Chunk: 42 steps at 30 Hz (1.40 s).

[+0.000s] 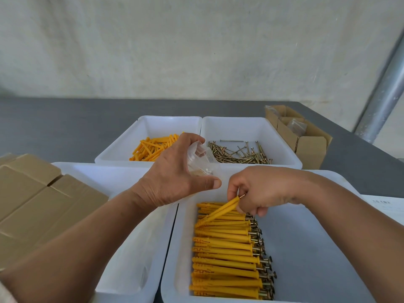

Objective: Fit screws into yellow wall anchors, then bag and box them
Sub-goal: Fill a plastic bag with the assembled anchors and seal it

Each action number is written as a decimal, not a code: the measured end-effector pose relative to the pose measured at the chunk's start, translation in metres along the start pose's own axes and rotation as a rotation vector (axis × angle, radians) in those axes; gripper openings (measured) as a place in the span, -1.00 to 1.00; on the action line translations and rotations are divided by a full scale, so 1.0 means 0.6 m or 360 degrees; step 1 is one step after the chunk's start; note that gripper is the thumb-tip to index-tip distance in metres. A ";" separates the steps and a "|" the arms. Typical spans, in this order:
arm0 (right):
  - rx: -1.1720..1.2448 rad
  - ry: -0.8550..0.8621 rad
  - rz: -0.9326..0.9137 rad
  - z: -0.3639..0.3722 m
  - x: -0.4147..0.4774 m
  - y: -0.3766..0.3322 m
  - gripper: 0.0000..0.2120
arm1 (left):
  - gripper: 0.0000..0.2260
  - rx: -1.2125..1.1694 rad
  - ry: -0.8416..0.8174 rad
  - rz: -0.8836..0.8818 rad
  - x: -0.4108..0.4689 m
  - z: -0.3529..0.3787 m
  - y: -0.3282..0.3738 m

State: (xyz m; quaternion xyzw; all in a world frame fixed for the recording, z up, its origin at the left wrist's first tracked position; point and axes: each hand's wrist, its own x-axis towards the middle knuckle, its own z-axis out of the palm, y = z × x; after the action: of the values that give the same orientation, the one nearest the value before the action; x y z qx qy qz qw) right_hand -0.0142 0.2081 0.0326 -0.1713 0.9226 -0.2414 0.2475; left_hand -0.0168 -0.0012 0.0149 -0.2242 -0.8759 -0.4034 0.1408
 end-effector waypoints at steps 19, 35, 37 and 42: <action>0.0156 0.1798 -0.0229 -0.038 -0.021 -0.022 -0.82 | -0.25 -0.0007 -0.0007 -0.0028 0.000 0.000 -0.002; 0.0342 0.1167 -0.0612 0.035 0.022 -0.049 -0.90 | -0.24 -0.0084 -0.0004 0.0029 0.000 0.001 0.003; 0.0303 0.1132 -0.0630 0.038 0.024 -0.051 -0.86 | -0.27 -0.0091 -0.0016 0.0053 -0.001 0.001 0.005; 0.0265 0.0976 -0.0659 0.043 0.024 -0.051 -0.76 | -0.28 -0.0116 -0.0017 0.0092 0.001 0.001 0.004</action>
State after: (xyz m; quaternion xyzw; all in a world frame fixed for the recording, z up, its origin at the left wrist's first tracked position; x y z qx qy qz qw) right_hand -0.0063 0.1673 0.0239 -0.2532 0.8768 -0.4005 -0.0813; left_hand -0.0159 0.0011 0.0162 -0.2566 -0.8545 -0.4296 0.1393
